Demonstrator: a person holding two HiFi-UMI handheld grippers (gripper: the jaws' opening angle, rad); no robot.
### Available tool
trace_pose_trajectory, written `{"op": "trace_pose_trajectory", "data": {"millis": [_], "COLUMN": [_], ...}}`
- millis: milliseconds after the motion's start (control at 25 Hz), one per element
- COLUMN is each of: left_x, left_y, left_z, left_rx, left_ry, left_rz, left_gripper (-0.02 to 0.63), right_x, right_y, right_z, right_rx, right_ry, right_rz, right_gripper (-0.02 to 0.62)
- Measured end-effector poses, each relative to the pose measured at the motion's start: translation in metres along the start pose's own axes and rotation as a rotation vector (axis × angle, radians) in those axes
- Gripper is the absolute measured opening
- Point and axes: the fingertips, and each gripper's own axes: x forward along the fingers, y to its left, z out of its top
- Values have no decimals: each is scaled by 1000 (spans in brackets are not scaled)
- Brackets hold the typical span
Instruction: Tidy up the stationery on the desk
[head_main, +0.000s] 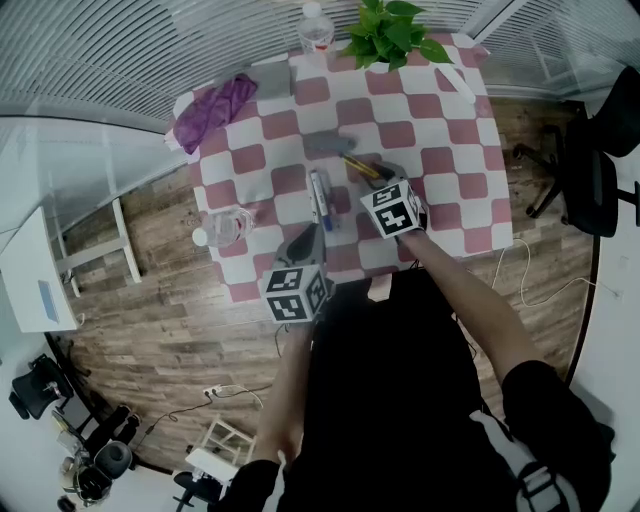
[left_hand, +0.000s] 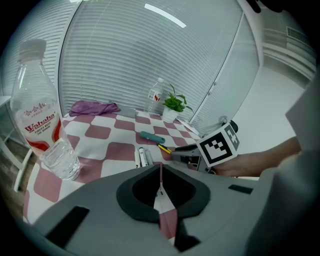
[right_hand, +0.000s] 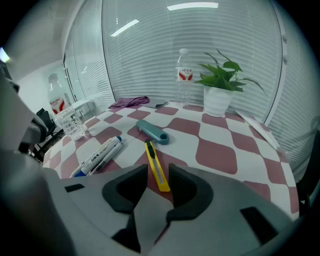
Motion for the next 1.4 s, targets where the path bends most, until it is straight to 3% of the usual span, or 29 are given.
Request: {"op": "trace_pose_trajectory", "data": {"millis": [280, 440, 960, 1400], "left_x": [3, 3, -6, -10], "left_y": [-2, -3, 1, 0], "left_z": [5, 5, 2, -1], "left_rx": [9, 15, 12, 17], "left_ry": [-1, 0, -17, -30], "left_rz": [1, -2, -10, -25], "left_gripper": [40, 40, 40, 40], "right_x": [4, 5, -1, -14], "right_y": [1, 4, 13, 45], "right_z": [-3, -4, -7, -23], "right_rx": [10, 32, 127, 407], "right_ry": [13, 14, 7, 19], "right_rz": [20, 23, 11, 46], "right_gripper": [131, 89, 77, 78]}}
